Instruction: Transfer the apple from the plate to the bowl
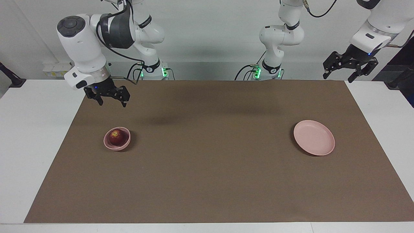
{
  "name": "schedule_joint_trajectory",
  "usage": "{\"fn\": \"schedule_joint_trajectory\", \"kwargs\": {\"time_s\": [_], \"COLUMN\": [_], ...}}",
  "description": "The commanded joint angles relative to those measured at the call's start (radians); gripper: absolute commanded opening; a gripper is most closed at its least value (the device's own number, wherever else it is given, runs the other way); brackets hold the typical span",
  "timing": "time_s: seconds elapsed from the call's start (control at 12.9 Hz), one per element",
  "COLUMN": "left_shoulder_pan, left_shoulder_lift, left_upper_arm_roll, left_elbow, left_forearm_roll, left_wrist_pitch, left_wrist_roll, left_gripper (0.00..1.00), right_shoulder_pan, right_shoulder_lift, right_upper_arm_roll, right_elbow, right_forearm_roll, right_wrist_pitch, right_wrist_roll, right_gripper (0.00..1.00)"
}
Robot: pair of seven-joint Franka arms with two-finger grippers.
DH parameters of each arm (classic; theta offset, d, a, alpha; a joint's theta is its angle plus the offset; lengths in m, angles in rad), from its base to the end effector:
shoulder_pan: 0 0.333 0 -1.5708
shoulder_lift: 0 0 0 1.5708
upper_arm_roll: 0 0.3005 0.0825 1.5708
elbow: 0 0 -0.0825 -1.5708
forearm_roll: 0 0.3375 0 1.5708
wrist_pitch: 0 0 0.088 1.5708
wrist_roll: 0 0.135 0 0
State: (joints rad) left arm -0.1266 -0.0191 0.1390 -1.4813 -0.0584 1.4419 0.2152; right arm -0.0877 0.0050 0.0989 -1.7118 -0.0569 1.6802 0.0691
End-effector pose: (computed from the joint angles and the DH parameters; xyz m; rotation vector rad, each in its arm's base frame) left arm 0.4886 -0.0017 0.6170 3.0620 -0.3223 -0.0207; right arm 0.5130 -0.0014 0.5277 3.0828 -0.0781 -0.0529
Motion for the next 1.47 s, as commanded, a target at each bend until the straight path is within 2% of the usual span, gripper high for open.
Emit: {"fn": "schedule_joint_trajectory", "kwargs": {"time_s": [0.0,0.31,1.39], "left_shoulder_pan": [-0.014,-0.016,-0.027], "left_shoulder_lift": [0.004,0.004,-0.002], "left_upper_arm_roll": [0.007,0.007,0.005], "left_elbow": [0.021,0.019,0.013], "left_forearm_roll": [0.022,0.023,0.048], "left_wrist_pitch": [-0.023,-0.023,-0.017], "left_wrist_roll": [-0.014,-0.013,-0.01], "left_gripper": [1.0,1.0,1.0], "right_shoulder_pan": [-0.004,-0.004,0.0], "right_shoulder_lift": [0.01,0.023,0.016], "right_upper_arm_roll": [0.018,0.019,0.019], "right_elbow": [0.104,0.215,0.198], "right_forearm_roll": [0.04,0.081,0.065], "right_wrist_pitch": [-0.12,-0.25,-0.203], "right_wrist_roll": [-0.031,-0.023,-0.026], "right_gripper": [1.0,1.0,1.0]}}
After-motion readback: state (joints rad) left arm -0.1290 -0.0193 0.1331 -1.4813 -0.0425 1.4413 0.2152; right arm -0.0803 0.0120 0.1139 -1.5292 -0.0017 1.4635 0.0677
